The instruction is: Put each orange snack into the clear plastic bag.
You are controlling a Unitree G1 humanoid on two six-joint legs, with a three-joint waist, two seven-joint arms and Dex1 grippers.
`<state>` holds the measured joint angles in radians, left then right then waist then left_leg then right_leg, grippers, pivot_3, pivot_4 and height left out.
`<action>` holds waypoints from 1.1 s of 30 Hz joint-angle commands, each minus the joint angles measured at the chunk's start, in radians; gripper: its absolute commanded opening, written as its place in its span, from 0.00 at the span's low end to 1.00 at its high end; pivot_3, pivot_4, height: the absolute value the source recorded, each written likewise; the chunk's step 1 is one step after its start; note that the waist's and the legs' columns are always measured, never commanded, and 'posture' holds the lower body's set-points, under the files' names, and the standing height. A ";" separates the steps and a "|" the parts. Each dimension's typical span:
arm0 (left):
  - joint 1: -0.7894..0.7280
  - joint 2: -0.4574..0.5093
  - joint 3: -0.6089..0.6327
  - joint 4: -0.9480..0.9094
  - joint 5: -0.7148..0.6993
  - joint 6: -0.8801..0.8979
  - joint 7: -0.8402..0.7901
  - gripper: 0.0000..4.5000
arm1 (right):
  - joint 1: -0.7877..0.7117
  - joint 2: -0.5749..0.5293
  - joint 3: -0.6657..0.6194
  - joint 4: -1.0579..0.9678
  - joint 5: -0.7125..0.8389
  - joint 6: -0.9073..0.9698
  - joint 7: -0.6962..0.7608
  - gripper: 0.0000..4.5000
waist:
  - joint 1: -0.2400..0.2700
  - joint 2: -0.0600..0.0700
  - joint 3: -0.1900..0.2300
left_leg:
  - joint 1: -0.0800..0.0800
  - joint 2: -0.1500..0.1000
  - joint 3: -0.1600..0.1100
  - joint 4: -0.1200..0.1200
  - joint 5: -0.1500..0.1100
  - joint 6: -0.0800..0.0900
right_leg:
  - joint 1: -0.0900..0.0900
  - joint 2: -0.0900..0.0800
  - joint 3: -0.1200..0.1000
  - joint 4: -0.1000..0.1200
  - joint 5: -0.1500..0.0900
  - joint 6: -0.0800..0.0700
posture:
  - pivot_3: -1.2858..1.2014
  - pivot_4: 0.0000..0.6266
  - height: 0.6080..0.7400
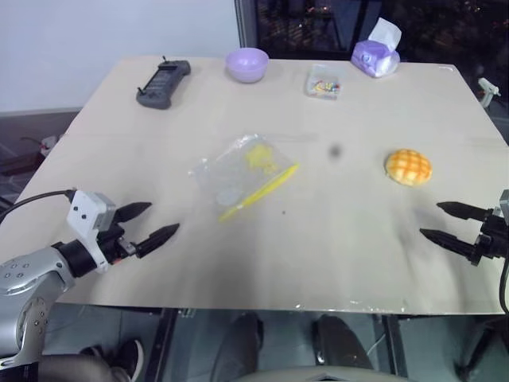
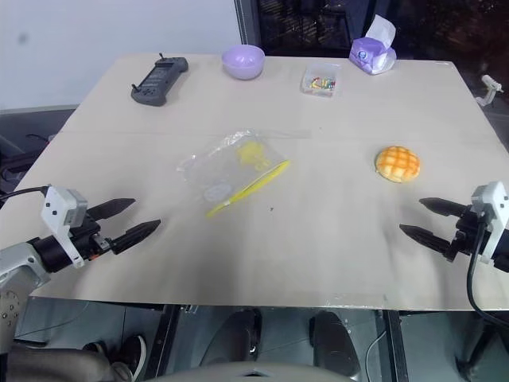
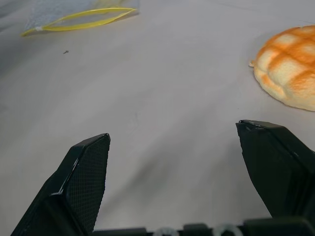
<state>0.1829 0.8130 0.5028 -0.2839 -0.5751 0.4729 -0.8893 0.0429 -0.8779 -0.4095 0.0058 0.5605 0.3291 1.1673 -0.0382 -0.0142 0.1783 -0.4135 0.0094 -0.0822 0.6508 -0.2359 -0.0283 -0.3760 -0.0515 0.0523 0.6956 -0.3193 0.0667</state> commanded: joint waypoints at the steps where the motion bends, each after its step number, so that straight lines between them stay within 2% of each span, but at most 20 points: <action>1: 0.012 0.000 0.032 -0.014 -0.011 -0.017 -0.014 0.99 | 0.000 -0.016 -0.042 -0.025 0.019 0.002 0.001 0.99 | 0.000 0.000 0.000 | 0.000 0.000 0.000 0.000 0.000 0.000 | 0.000 0.000 0.000 0.000 0.000 0.000 | 0.52 0.24 1.00; 23: 0.015 -0.017 -0.007 0.030 0.029 -0.065 -0.028 0.99 | -0.005 -0.016 -0.035 -0.049 0.020 0.026 -0.003 0.99 | 0.000 0.000 0.000 | 0.000 0.000 0.000 0.000 0.000 0.000 | 0.000 0.000 0.000 0.000 0.000 0.000 | 0.52 0.24 1.00; 26: 0.001 -0.015 -0.022 0.048 0.038 -0.067 -0.028 0.99 | 0.006 -0.016 -0.031 -0.115 0.056 0.059 0.014 0.99 | 0.000 0.000 0.000 | 0.000 0.000 0.000 0.000 0.000 0.000 | 0.000 0.000 0.000 0.000 0.000 0.000 | 0.52 0.24 1.00; 28: -0.028 -0.018 -0.062 0.080 0.060 -0.070 -0.020 0.99 | -0.005 -0.013 -0.045 -0.217 0.152 0.119 0.025 0.99 | 0.000 0.000 0.000 | 0.000 0.000 0.000 0.000 0.000 0.000 | 0.000 0.000 0.000 0.000 0.000 0.000 | 0.52 0.24 1.00; 33: -0.170 -0.086 -0.191 0.157 0.111 -0.033 0.068 0.99 | -0.047 -0.016 -0.055 -0.381 0.292 0.185 0.013 0.99 | 0.005 0.000 0.000 | 0.000 0.000 -0.001 0.001 0.000 0.000 | 0.000 0.001 -0.001 0.000 0.000 0.000 | 0.52 0.24 1.00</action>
<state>0.0286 0.7352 0.3359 -0.1308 -0.4816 0.4350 -0.8463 -0.0009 -0.8789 -0.4323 -0.3246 0.8092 0.5025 1.1789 -0.0329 -0.0143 0.1780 -0.4139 0.0094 -0.0837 0.6518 -0.2359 -0.0283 -0.3753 -0.0510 0.0510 0.6957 -0.3192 0.0668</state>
